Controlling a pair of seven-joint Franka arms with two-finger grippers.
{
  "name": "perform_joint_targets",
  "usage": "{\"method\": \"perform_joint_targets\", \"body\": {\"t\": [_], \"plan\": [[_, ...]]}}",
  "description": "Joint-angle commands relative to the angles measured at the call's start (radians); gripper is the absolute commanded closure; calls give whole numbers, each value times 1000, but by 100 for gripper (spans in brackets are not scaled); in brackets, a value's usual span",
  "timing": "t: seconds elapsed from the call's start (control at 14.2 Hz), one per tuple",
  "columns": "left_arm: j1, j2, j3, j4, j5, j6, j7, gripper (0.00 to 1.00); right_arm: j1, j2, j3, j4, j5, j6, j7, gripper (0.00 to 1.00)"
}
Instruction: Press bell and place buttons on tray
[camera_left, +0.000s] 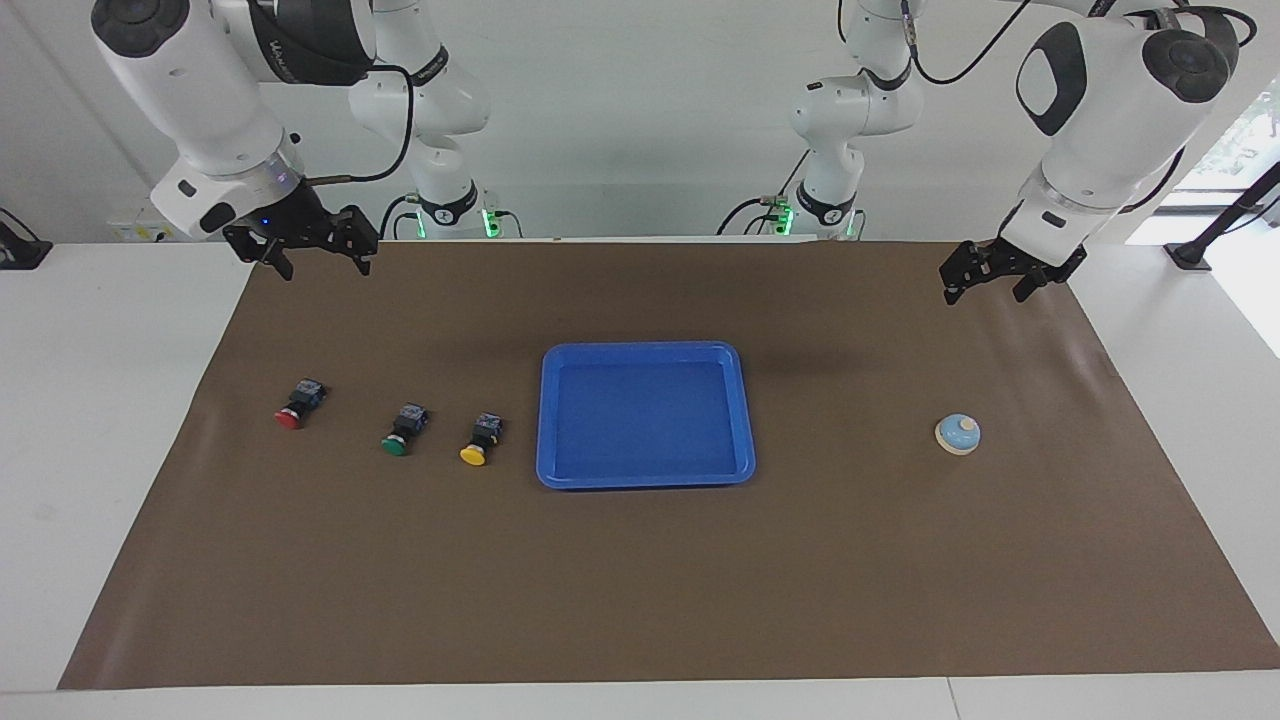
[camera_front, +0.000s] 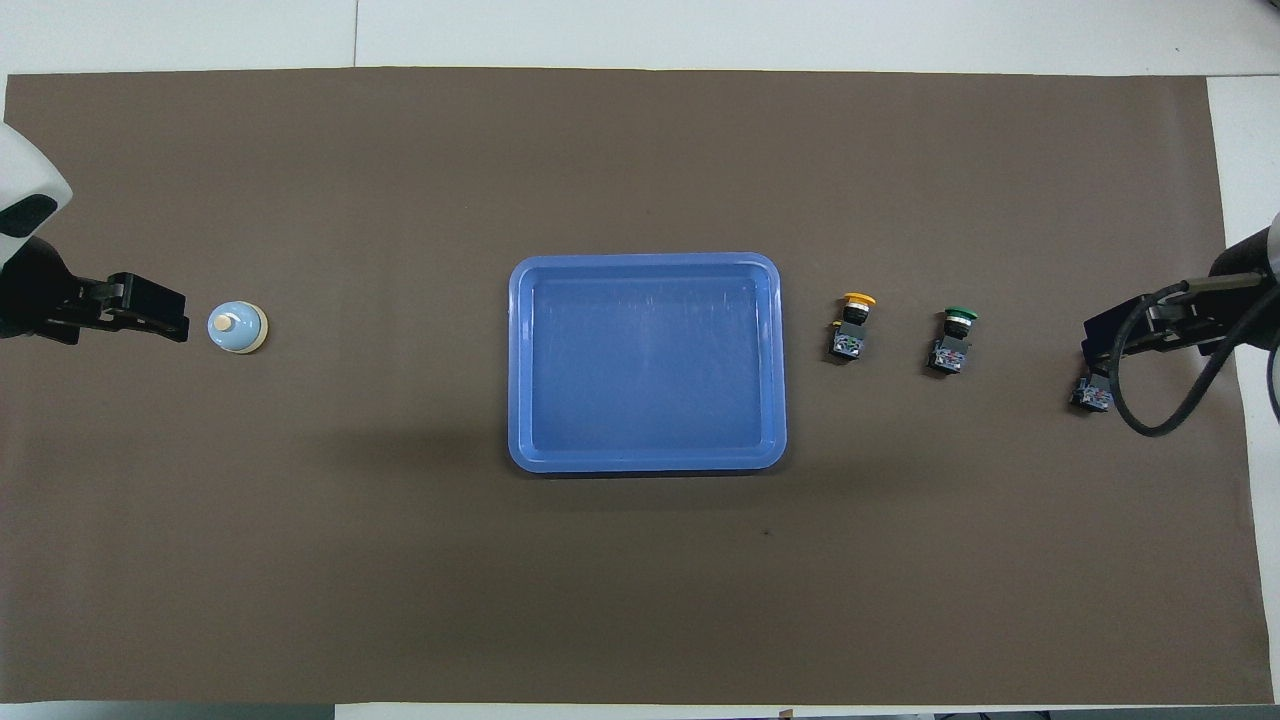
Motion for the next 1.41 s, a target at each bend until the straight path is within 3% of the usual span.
{"method": "perform_joint_targets", "body": {"t": [0.0,1.34], "plan": [[-13,-4,13,7,5,-2,-2,0,-11,-11,9,-7,5,-9,-21,0],[-13,-4,13,7,3,12,-3,0,-9,-11,12,-6,5,-2,-23,0]]}}
